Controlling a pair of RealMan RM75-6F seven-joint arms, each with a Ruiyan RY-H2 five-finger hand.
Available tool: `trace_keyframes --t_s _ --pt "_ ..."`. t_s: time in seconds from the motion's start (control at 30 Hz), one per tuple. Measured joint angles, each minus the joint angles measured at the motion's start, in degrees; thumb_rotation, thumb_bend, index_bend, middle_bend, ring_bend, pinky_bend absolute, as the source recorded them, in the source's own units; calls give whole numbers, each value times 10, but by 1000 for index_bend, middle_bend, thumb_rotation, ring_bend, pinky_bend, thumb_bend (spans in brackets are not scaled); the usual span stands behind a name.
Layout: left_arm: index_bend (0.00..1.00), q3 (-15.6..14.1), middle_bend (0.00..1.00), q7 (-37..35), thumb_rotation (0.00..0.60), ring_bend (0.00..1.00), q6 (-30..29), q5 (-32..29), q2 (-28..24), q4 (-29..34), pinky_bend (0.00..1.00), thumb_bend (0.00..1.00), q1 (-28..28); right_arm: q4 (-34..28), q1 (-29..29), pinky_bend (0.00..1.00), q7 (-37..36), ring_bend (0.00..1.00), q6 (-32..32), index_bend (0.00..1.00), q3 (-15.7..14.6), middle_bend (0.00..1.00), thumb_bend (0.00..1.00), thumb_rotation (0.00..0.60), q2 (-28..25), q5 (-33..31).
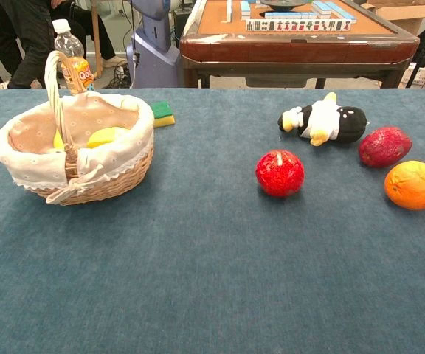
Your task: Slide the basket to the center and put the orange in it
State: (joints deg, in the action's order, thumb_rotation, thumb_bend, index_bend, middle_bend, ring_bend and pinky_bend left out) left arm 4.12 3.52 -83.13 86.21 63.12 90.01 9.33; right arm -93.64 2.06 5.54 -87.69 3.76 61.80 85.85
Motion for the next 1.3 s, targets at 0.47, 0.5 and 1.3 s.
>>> trace_keyframes --t_s 0.47,0.5,1.3 --pt "289 41 260 -127 600 245 36 -12 4 -75 296 89 52 -33 6 261 9 191 0 190 5 242 242 600 -41 11" --pt "288 46 260 -135 600 245 41 -13 6 -83 296 89 60 -38 6 261 9 191 1 190 6 242 242 600 -46 12" --pt "253 64 230 -227 600 230 80 67 115 -254 296 111 220 -115 29 261 21 191 42 190 18 242 242 600 -113 -18"
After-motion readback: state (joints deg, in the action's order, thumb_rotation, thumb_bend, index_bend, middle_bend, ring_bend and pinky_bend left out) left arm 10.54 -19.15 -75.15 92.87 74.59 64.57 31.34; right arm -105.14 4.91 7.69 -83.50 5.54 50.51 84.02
